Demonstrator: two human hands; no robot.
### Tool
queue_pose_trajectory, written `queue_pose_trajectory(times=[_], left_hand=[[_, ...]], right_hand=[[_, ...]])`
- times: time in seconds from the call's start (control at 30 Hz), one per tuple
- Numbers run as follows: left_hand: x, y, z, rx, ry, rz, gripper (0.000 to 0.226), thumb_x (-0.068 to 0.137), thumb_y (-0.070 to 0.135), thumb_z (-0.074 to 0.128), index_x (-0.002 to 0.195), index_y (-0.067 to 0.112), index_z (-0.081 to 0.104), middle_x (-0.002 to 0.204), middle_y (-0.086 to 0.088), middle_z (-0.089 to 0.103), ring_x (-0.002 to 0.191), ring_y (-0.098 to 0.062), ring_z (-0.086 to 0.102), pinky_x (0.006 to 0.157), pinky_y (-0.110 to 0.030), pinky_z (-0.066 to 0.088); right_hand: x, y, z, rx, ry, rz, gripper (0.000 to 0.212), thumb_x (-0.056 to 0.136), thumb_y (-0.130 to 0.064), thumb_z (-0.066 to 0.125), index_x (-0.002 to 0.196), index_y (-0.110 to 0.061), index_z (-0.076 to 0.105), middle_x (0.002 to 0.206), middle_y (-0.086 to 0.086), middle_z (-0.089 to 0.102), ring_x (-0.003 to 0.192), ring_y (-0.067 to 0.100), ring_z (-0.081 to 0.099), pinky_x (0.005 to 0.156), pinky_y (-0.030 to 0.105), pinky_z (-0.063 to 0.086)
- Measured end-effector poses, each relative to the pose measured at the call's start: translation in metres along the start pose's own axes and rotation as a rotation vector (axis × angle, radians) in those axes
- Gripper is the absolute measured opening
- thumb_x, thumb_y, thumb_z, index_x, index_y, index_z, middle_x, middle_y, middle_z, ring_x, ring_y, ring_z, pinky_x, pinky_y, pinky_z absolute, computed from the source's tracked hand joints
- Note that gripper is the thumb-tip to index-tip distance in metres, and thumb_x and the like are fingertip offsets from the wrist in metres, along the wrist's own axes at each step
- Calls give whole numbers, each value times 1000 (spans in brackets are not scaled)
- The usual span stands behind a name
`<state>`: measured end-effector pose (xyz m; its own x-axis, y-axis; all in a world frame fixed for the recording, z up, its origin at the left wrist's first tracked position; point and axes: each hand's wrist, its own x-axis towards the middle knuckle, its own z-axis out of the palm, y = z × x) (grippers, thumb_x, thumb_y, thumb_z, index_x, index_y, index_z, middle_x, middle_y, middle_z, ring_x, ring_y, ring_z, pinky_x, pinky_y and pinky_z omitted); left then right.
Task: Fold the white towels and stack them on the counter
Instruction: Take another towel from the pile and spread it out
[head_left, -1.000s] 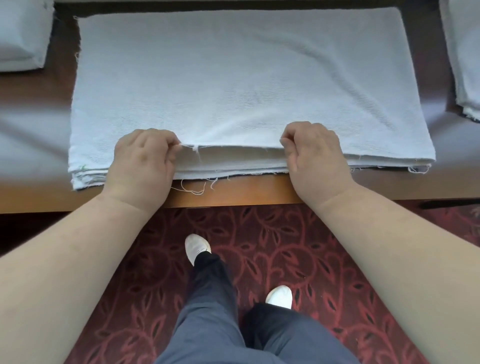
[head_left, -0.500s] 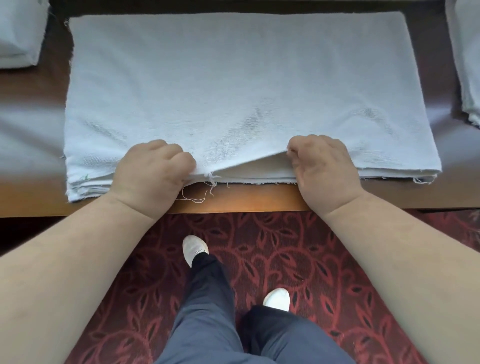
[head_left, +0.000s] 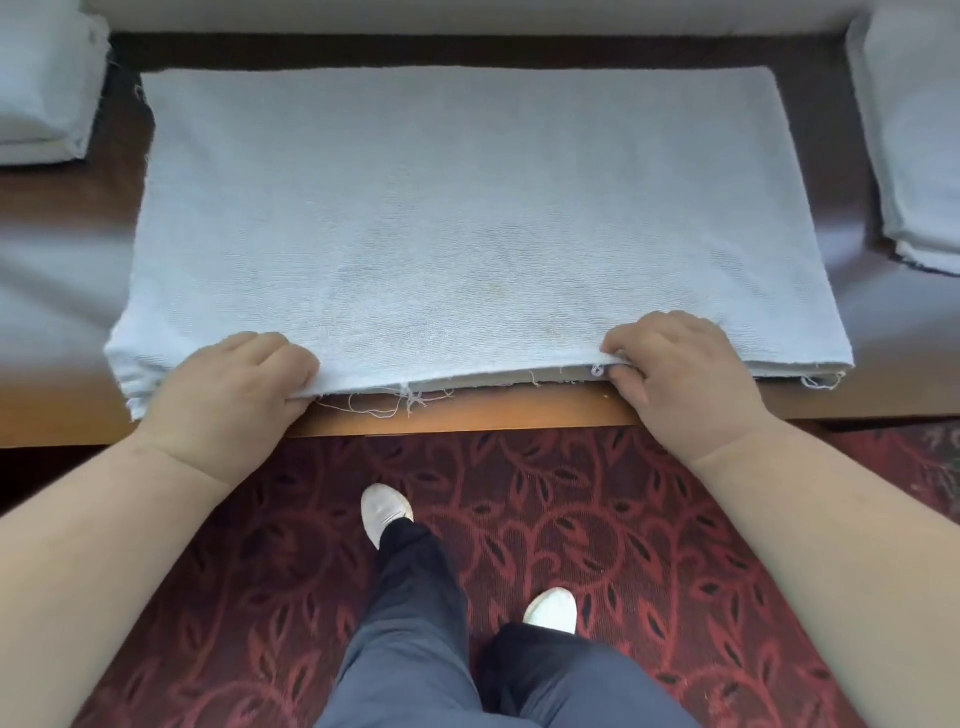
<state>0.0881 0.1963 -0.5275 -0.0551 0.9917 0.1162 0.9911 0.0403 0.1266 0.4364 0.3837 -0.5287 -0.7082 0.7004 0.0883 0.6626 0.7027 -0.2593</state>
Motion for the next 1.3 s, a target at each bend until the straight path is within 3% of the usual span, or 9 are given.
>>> queue_pose_trajectory(times=[0.17,0.33,0.57,0.7,0.83,0.97,1.07,1.23,1.3], left_hand=[[-17,-26,-5,79,12,-172,36,81,41,48,88,11,67,83,-12,62,78,-41,55,72,-51,45],[-22,-15,0,13,49,-162,31,83,26,47,99,11,69,92,-13,61,88,-41,51,81,-52,44],[-50,-40,-11,-28,91,-367,34,76,-8,58,101,11,70,103,-16,57,99,-39,44,87,-50,43],[-49,-34,-9,-32,73,-442,39,74,-10,55,100,13,70,106,-14,57,99,-39,45,84,-46,41],[-43,-3,-9,-31,41,-581,42,74,3,52,109,24,64,119,-7,54,111,-32,39,99,-43,32],[-22,66,0,-119,32,-323,46,79,18,53,124,23,58,130,-5,52,124,-26,37,113,-36,18],[1,117,16,-112,5,-166,41,86,27,59,127,24,59,128,-6,54,123,-27,41,110,-43,27],[22,129,21,-80,4,-407,27,93,49,44,99,30,63,113,-1,54,111,-29,40,99,-45,30],[42,150,19,-121,35,-353,26,93,46,44,99,27,61,107,-2,57,106,-29,44,93,-43,34]], right_hand=[[-11,15,-7,22,55,123,16,82,-20,76,96,-16,70,94,7,61,94,36,55,90,46,39],[-10,-16,3,11,85,65,16,85,-17,69,101,-20,70,100,3,63,99,33,52,88,44,37],[-7,-24,7,11,86,134,24,86,-33,56,102,-20,69,101,8,62,101,38,53,94,49,38],[-12,-24,12,18,91,168,29,87,-37,52,107,-23,68,107,8,59,107,37,48,98,47,34],[-24,-26,20,54,123,204,31,90,-34,55,117,-24,68,117,7,54,115,33,39,105,39,26],[-33,-26,18,43,102,176,36,92,-32,55,126,-25,64,127,9,53,122,30,37,110,38,23],[-39,-21,14,11,72,140,39,93,-32,58,131,-25,60,134,8,52,129,28,36,114,37,19],[-52,21,-4,-3,134,240,33,94,-32,58,125,-24,64,126,5,56,121,29,46,109,34,24],[-54,33,-8,19,159,248,28,94,-31,59,120,-23,67,121,4,57,117,27,46,107,36,30]])
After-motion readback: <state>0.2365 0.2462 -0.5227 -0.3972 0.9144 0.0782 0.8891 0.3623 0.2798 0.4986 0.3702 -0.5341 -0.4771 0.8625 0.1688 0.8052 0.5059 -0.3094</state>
